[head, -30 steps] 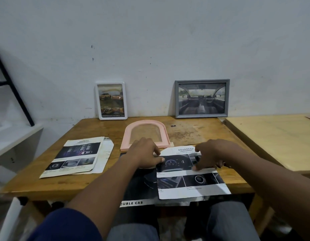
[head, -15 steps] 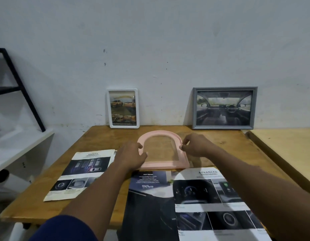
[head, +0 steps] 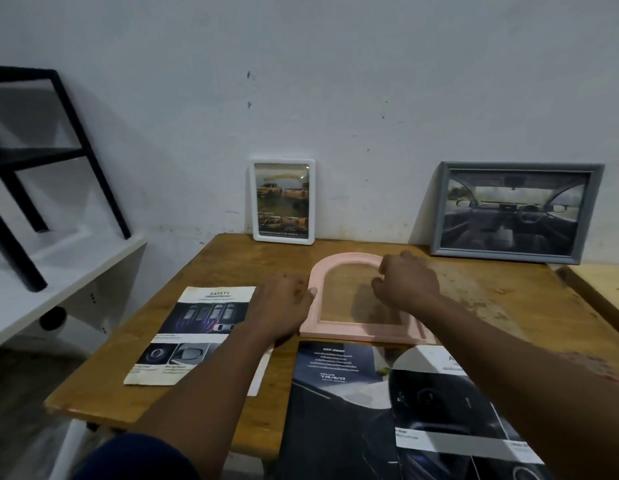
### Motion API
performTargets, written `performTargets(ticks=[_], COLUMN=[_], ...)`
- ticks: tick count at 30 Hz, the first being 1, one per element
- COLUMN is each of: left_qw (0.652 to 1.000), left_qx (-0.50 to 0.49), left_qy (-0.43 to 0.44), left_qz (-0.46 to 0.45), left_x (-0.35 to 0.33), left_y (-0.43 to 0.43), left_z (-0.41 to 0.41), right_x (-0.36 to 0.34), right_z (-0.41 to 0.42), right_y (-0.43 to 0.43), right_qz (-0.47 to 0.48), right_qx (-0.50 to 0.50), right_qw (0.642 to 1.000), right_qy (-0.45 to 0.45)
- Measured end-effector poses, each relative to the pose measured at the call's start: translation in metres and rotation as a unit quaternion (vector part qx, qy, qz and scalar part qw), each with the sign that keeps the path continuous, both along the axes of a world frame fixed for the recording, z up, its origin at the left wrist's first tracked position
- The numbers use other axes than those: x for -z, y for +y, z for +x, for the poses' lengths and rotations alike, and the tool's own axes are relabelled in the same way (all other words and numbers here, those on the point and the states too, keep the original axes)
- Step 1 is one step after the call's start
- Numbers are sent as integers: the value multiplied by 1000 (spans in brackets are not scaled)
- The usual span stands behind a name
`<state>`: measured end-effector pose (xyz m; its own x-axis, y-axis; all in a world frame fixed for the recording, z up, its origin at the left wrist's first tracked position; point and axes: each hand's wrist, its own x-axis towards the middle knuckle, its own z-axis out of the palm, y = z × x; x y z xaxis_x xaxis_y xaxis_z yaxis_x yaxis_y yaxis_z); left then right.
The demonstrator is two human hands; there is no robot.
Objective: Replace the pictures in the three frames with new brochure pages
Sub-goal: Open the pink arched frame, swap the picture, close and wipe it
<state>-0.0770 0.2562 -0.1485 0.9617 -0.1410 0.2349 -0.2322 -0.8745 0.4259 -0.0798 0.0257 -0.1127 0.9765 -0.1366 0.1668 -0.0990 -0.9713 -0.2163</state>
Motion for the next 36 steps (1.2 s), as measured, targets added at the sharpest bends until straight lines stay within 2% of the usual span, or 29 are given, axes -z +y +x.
performTargets(ticks=[3, 6, 11, 13, 17, 23, 29, 33, 36], left_qw=[999, 997, 990, 991, 989, 987, 990, 991, 984], left_qx=[-43, -81, -122, -123, -129, -132, -116, -119, -129], left_qy=[-15, -9, 32, 27, 0, 11, 33, 61, 119], left_qz=[-7, 16, 61, 54, 69, 88, 68, 25, 18], left_x=[-4, 0, 23, 33, 37, 39, 33, 22, 7], left_y=[28, 68, 122, 129, 127, 128, 131, 135, 131], left_z=[-3, -8, -25, -31, -33, -30, -26, -22, -15], right_x=[-12, -13, 7, 16, 26, 26, -9, -42, -58], right_z=[6, 8, 5, 1, -2, -1, -5, 8, 18], right_y=[46, 99, 158, 170, 181, 180, 185, 149, 104], right_qz=[62, 104, -29, -48, -34, 80, 170, 234, 263], right_qx=[-75, -139, -191, -202, -184, -157, -172, -151, -148], right_qw=[995, 983, 973, 969, 979, 982, 970, 957, 949], right_qy=[8, 54, 129, 135, 87, 63, -29, -79, -89])
